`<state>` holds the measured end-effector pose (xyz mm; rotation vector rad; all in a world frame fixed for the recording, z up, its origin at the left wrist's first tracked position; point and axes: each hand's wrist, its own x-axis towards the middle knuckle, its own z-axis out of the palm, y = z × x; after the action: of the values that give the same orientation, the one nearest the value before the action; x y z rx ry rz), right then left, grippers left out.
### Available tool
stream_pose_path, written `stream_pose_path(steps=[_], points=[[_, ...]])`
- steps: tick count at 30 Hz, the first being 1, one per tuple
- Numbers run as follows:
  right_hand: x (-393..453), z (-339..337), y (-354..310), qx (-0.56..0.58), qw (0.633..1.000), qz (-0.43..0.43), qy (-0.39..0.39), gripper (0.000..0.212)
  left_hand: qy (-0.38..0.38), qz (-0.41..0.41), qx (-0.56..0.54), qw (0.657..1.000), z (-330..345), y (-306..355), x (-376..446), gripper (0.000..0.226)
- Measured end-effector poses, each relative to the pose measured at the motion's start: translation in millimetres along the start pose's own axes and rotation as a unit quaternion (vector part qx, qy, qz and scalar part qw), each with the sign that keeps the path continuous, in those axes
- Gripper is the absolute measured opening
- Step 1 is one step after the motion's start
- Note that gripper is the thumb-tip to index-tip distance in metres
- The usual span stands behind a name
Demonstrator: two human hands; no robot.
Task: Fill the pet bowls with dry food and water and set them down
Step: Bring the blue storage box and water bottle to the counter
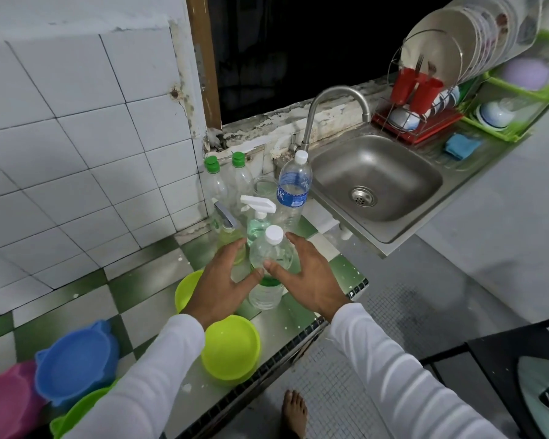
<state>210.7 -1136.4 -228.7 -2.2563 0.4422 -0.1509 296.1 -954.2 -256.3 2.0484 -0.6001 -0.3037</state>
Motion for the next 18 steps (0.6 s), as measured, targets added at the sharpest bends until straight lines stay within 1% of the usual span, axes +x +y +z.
stream_pose_path(steps=[3, 7, 11, 15, 18], points=[[-10, -2, -1, -0.057, 0.998, -0.011, 0.005, 0.089, 0.003, 0.024, 0.071, 0.997, -13, 5, -4, 0.081], [-24, -2, -5, -0.153, 0.988, -0.026, 0.015, 0.095, 0.016, 0.042, 0.155, 0.987, -28, 7, -16, 0.086], [-40, -2, -10, -0.211, 0.977, -0.029, 0.023, 0.096, 0.023, 0.067, 0.24, 0.968, -43, 6, -29, 0.085], [-50, 0, -14, -0.259, 0.965, -0.035, 0.023, 0.097, 0.021, 0.055, 0.317, 0.947, -58, 6, -44, 0.088], [-56, 2, -20, -0.279, 0.959, -0.05, 0.021, 0.097, 0.029, 0.058, 0.348, 0.935, -67, 4, -57, 0.088]])
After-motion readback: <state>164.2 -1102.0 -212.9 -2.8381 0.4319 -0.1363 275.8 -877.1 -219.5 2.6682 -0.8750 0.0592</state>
